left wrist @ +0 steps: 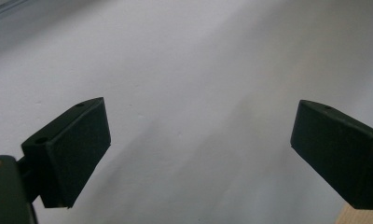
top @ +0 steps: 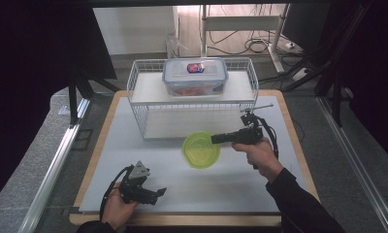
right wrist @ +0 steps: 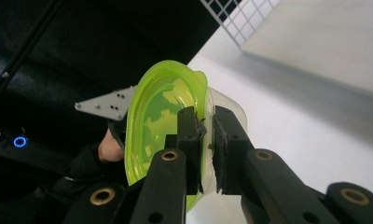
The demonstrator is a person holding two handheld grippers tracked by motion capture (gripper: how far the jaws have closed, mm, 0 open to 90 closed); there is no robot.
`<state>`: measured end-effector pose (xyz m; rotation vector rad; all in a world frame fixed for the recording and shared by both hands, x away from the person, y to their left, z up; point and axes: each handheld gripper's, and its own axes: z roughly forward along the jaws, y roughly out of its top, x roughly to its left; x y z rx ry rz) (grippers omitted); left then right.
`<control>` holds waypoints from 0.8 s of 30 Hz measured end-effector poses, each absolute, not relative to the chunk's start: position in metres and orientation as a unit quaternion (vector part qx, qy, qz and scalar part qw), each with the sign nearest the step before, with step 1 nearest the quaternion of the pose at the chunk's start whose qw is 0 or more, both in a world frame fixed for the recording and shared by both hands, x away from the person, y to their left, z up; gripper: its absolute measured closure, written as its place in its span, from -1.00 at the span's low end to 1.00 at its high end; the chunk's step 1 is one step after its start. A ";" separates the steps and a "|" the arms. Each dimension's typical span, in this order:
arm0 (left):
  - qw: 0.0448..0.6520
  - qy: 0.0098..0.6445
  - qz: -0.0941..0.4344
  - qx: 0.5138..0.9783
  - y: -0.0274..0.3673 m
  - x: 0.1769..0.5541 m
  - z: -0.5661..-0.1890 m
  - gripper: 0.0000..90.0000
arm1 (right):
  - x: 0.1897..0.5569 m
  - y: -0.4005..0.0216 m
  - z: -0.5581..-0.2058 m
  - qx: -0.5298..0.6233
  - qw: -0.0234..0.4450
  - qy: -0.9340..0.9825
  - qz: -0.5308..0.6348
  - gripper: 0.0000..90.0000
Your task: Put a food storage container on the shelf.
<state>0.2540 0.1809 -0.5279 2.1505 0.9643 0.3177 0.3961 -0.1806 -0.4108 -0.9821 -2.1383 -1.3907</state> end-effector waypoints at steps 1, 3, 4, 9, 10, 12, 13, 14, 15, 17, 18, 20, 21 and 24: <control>0.375 0.376 0.123 0.838 0.181 0.254 -0.527 -0.90 | 0.397 -0.181 -0.407 -0.354 0.203 -0.764 -0.500 0.84; 0.379 0.377 0.122 0.836 0.182 0.254 -0.527 -0.90 | 0.399 -0.183 -0.400 -0.355 0.200 -0.761 -0.505 0.84; 0.380 0.377 0.123 0.836 0.182 0.254 -0.527 -0.90 | 0.400 -0.184 -0.397 -0.356 0.198 -0.760 -0.507 0.84; 0.380 0.375 0.123 0.837 0.182 0.254 -0.527 -0.90 | 0.406 -0.187 -0.383 -0.363 0.193 -0.753 -0.513 0.84; 0.380 0.375 0.122 0.837 0.182 0.254 -0.527 -0.90 | 0.407 -0.188 -0.380 -0.365 0.191 -0.752 -0.514 0.84; 0.380 0.376 0.122 0.836 0.182 0.254 -0.527 -0.90 | 0.409 -0.189 -0.375 -0.367 0.189 -0.750 -0.516 0.84; 0.381 0.376 0.122 0.836 0.182 0.254 -0.527 -0.90 | 0.410 -0.190 -0.372 -0.369 0.187 -0.749 -0.518 0.84; 0.381 0.376 0.122 0.836 0.182 0.254 -0.527 -0.90 | 0.410 -0.190 -0.372 -0.369 0.187 -0.749 -0.518 0.84; 0.381 0.376 0.121 0.836 0.182 0.254 -0.527 -0.90 | 0.411 -0.190 -0.370 -0.369 0.186 -0.748 -0.520 0.84; 0.381 0.377 0.121 0.835 0.182 0.254 -0.528 -0.90 | 0.414 -0.192 -0.361 -0.371 0.183 -0.745 -0.524 0.84; 0.380 0.376 0.121 0.837 0.182 0.255 -0.528 -0.90 | 0.415 -0.192 -0.359 -0.371 0.181 -0.744 -0.525 0.84; 0.379 0.376 0.120 0.837 0.182 0.255 -0.528 -0.90 | 0.416 -0.193 -0.353 -0.373 0.179 -0.744 -0.524 0.84; 0.379 0.375 0.120 0.837 0.182 0.255 -0.528 -0.90 | 0.416 -0.193 -0.349 -0.374 0.178 -0.744 -0.525 0.84; 0.378 0.375 0.119 0.838 0.181 0.255 -0.528 -0.90 | 0.419 -0.194 -0.340 -0.375 0.174 -0.740 -0.530 0.84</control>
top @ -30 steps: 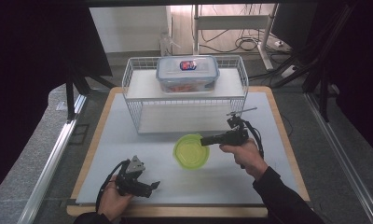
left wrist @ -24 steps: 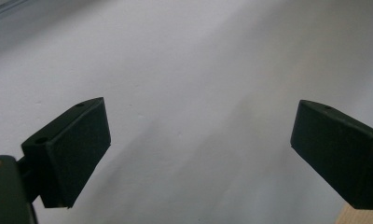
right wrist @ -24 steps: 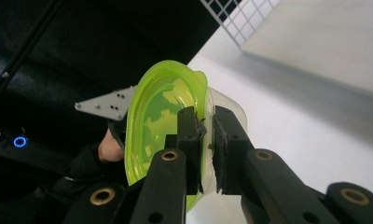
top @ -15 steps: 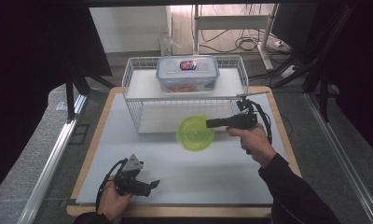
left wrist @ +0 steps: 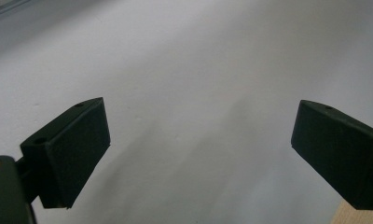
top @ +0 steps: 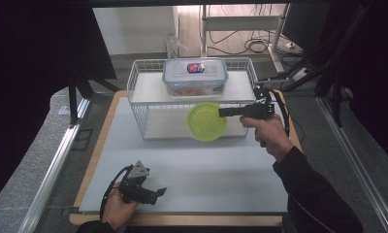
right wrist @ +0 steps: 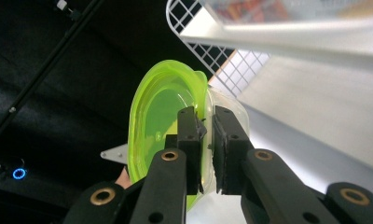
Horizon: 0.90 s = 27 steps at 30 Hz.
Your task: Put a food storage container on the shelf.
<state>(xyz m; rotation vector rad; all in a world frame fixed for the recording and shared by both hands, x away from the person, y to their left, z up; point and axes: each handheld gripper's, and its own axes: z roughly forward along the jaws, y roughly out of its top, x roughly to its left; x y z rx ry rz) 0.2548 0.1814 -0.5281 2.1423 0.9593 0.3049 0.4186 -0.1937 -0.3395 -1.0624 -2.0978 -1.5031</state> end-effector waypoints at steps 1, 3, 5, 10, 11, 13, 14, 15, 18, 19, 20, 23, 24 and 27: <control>0.377 0.375 0.119 0.838 0.181 0.255 -0.528 -0.90 | 0.419 -0.194 -0.336 -0.375 0.173 -0.739 -0.532 0.84; 0.376 0.375 0.119 0.839 0.181 0.255 -0.529 -0.90 | 0.421 -0.194 -0.328 -0.374 0.173 -0.736 -0.537 0.84; 0.374 0.375 0.119 0.840 0.181 0.255 -0.529 -0.90 | 0.422 -0.194 -0.319 -0.372 0.169 -0.735 -0.541 0.84; 0.373 0.373 0.119 0.841 0.181 0.255 -0.529 -0.90 | 0.429 -0.194 -0.296 -0.374 0.165 -0.724 -0.555 0.84; 0.374 0.373 0.120 0.841 0.181 0.255 -0.529 -0.90 | 0.431 -0.193 -0.292 -0.375 0.160 -0.724 -0.556 0.84; 0.376 0.373 0.120 0.840 0.181 0.255 -0.528 -0.90 | 0.435 -0.191 -0.283 -0.378 0.153 -0.723 -0.558 0.84; 0.377 0.374 0.119 0.839 0.181 0.254 -0.528 -0.90 | 0.437 -0.190 -0.279 -0.379 0.150 -0.723 -0.558 0.84; 0.379 0.374 0.119 0.838 0.181 0.254 -0.528 -0.90 | 0.439 -0.188 -0.275 -0.381 0.145 -0.722 -0.559 0.84; 0.381 0.373 0.118 0.838 0.181 0.254 -0.528 -0.90 | 0.449 -0.183 -0.263 -0.389 0.130 -0.718 -0.562 0.84; 0.381 0.373 0.117 0.838 0.181 0.254 -0.528 -0.90 | 0.452 -0.181 -0.260 -0.392 0.125 -0.717 -0.562 0.84; 0.381 0.373 0.117 0.838 0.181 0.254 -0.528 -0.90 | 0.456 -0.178 -0.256 -0.396 0.120 -0.716 -0.563 0.84; 0.381 0.371 0.117 0.839 0.181 0.254 -0.527 -0.90 | 0.469 -0.172 -0.247 -0.407 0.106 -0.710 -0.566 0.84; 0.383 0.372 0.116 0.837 0.180 0.253 -0.527 -0.90 | 0.473 -0.171 -0.245 -0.411 0.099 -0.707 -0.566 0.84; 0.384 0.371 0.113 0.838 0.180 0.253 -0.528 -0.90 | 0.486 -0.165 -0.242 -0.424 0.086 -0.702 -0.566 0.84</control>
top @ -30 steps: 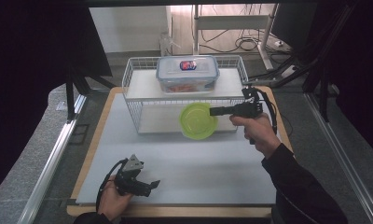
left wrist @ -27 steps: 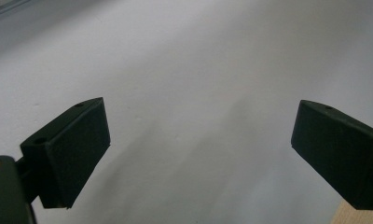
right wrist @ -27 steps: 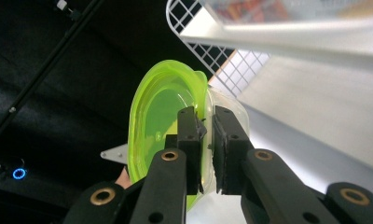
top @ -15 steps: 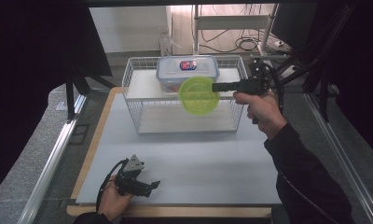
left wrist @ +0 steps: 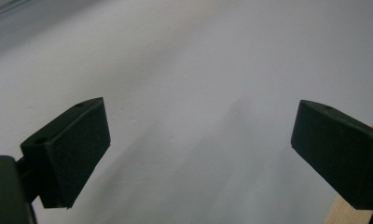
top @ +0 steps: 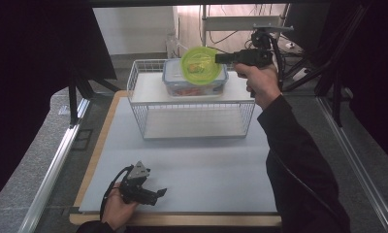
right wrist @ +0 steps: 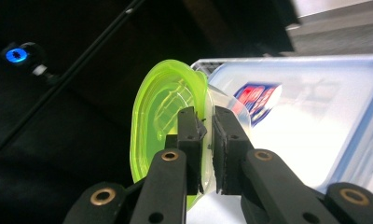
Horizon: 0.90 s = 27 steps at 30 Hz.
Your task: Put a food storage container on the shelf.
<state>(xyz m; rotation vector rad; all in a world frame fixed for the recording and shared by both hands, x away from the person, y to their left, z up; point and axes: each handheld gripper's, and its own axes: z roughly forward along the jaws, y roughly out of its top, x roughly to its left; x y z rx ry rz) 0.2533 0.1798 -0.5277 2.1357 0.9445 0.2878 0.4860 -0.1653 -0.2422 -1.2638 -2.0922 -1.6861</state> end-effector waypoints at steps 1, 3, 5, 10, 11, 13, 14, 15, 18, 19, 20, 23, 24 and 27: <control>0.383 0.369 0.112 0.840 0.180 0.253 -0.528 -0.90 | 0.490 -0.164 -0.242 -0.430 0.081 -0.699 -0.566 0.84; 0.383 0.367 0.110 0.841 0.179 0.253 -0.528 -0.90 | 0.498 -0.161 -0.242 -0.440 0.079 -0.690 -0.569 0.84; 0.382 0.365 0.109 0.842 0.178 0.253 -0.528 -0.90 | 0.502 -0.159 -0.241 -0.445 0.076 -0.687 -0.570 0.84; 0.381 0.361 0.106 0.844 0.177 0.253 -0.529 -0.90 | 0.520 -0.150 -0.244 -0.476 0.067 -0.669 -0.566 0.83; 0.380 0.360 0.105 0.845 0.177 0.253 -0.529 -0.90 | 0.522 -0.149 -0.243 -0.479 0.061 -0.668 -0.566 0.81; 0.377 0.360 0.103 0.847 0.176 0.253 -0.530 -0.90 | 0.524 -0.146 -0.244 -0.488 0.049 -0.663 -0.566 0.78; 0.376 0.359 0.101 0.848 0.175 0.253 -0.530 -0.90 | 0.525 -0.145 -0.244 -0.493 0.043 -0.660 -0.565 0.76; 0.373 0.356 0.100 0.851 0.175 0.253 -0.531 -0.90 | 0.526 -0.144 -0.245 -0.496 0.042 -0.656 -0.567 0.75; 0.371 0.355 0.098 0.852 0.173 0.253 -0.531 -0.90 | 0.529 -0.142 -0.249 -0.503 0.027 -0.654 -0.564 0.66; 0.371 0.354 0.098 0.853 0.173 0.253 -0.532 -0.90 | 0.529 -0.142 -0.250 -0.503 0.027 -0.652 -0.566 0.62; 0.370 0.354 0.097 0.854 0.173 0.253 -0.532 -0.90 | 0.530 -0.142 -0.252 -0.504 0.025 -0.652 -0.565 0.62; 0.366 0.353 0.095 0.856 0.172 0.254 -0.533 -0.90 | 0.531 -0.142 -0.255 -0.504 0.022 -0.649 -0.569 0.58; 0.365 0.352 0.094 0.857 0.172 0.254 -0.533 -0.90 | 0.531 -0.142 -0.256 -0.504 0.018 -0.650 -0.569 0.53; 0.363 0.351 0.093 0.859 0.171 0.254 -0.534 -0.90 | 0.530 -0.142 -0.255 -0.501 0.016 -0.657 -0.563 0.42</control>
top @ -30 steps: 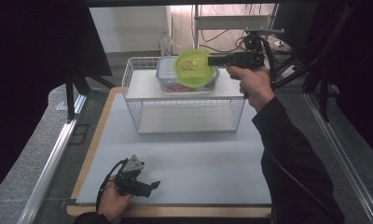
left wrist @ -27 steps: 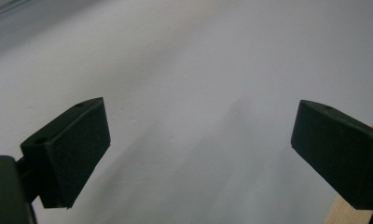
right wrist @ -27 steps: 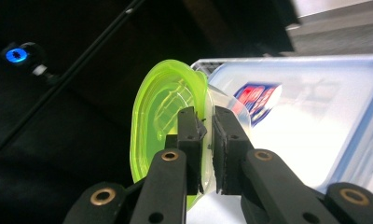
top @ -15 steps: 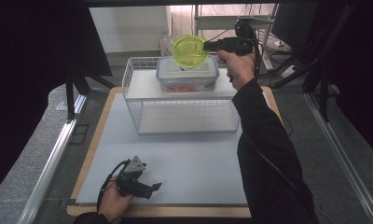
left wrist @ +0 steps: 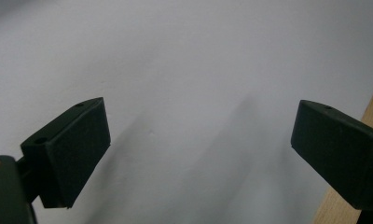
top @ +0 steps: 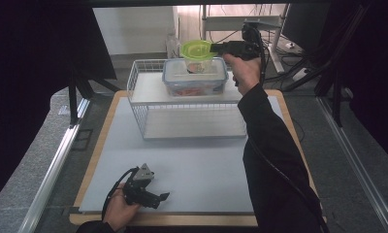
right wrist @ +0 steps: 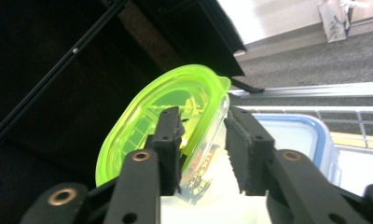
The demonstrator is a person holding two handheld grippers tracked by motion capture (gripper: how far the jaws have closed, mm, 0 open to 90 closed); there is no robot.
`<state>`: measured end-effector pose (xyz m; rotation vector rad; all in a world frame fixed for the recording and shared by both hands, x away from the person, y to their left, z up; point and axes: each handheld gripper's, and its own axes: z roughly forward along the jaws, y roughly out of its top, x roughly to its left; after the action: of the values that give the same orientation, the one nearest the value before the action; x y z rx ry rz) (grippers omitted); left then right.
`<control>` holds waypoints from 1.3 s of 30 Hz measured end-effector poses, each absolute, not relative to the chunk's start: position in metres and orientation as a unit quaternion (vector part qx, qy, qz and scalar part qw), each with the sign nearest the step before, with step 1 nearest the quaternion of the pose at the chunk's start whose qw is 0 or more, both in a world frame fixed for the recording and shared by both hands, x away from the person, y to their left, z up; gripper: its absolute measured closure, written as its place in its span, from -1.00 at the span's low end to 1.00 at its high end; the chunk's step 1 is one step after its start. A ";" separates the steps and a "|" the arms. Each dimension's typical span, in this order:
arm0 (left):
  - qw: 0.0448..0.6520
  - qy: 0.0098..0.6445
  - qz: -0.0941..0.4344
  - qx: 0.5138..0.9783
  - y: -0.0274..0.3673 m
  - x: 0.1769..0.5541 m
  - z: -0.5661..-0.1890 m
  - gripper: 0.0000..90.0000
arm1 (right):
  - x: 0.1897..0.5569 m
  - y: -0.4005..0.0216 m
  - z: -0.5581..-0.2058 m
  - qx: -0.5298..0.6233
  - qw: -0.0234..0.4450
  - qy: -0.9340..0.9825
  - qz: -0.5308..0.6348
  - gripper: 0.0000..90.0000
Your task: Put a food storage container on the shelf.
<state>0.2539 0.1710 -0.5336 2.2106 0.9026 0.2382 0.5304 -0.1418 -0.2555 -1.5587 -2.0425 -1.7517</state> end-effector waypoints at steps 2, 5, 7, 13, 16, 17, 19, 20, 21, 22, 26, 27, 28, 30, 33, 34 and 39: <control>0.362 0.350 0.092 0.859 0.171 0.254 -0.534 -0.90 | 0.530 -0.142 -0.255 -0.496 0.012 -0.662 -0.562 0.31; 0.362 0.350 0.093 0.859 0.171 0.254 -0.534 -0.90 | 0.527 -0.143 -0.252 -0.490 0.000 -0.662 -0.567 0.10; 0.361 0.350 0.094 0.859 0.171 0.254 -0.534 -0.90 | 0.523 -0.145 -0.248 -0.481 -0.017 -0.672 -0.563 -0.08; 0.362 0.351 0.098 0.858 0.171 0.254 -0.533 -0.90 | 0.498 -0.148 -0.249 -0.426 -0.071 -0.714 -0.552 -0.41; 0.369 0.353 0.100 0.854 0.173 0.253 -0.531 -0.91 | 0.481 -0.153 -0.258 -0.405 -0.103 -0.727 -0.544 -0.50; 0.372 0.354 0.099 0.853 0.173 0.253 -0.531 -0.91 | 0.474 -0.155 -0.262 -0.393 -0.113 -0.734 -0.543 -0.52; 0.376 0.355 0.098 0.850 0.174 0.254 -0.530 -0.91 | 0.458 -0.159 -0.272 -0.371 -0.126 -0.743 -0.543 -0.57; 0.376 0.355 0.098 0.850 0.174 0.254 -0.530 -0.91 | 0.449 -0.161 -0.278 -0.362 -0.133 -0.746 -0.543 -0.59; 0.377 0.356 0.098 0.849 0.174 0.254 -0.530 -0.91 | 0.440 -0.163 -0.285 -0.352 -0.136 -0.750 -0.543 -0.62; 0.379 0.357 0.098 0.848 0.174 0.254 -0.530 -0.91 | 0.430 -0.165 -0.292 -0.345 -0.140 -0.753 -0.543 -0.65; 0.383 0.358 0.098 0.846 0.174 0.253 -0.529 -0.91 | 0.394 -0.177 -0.327 -0.326 -0.142 -0.765 -0.536 -0.73; 0.382 0.358 0.099 0.846 0.174 0.254 -0.529 -0.91 | 0.385 -0.180 -0.336 -0.325 -0.138 -0.767 -0.535 -0.77; 0.381 0.357 0.100 0.847 0.174 0.254 -0.529 -0.91 | 0.378 -0.183 -0.346 -0.324 -0.134 -0.769 -0.535 -0.80; 0.379 0.356 0.101 0.848 0.174 0.254 -0.530 -0.91 | 0.364 -0.189 -0.365 -0.328 -0.130 -0.774 -0.526 -0.88; 0.377 0.355 0.104 0.849 0.173 0.254 -0.530 -0.91 | 0.345 -0.195 -0.392 -0.322 -0.147 -0.790 -0.501 -0.93; 0.377 0.355 0.104 0.849 0.173 0.254 -0.530 -0.91 | 0.345 -0.195 -0.392 -0.322 -0.147 -0.790 -0.501 -0.93; 0.371 0.352 0.108 0.852 0.172 0.253 -0.532 -0.91 | 0.319 -0.215 -0.442 -0.324 -0.175 -0.792 -0.487 -0.97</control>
<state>0.2534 0.1715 -0.5322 2.1860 0.9024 0.2771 0.3189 -0.2152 -0.4418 -1.1503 -2.8115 -1.7272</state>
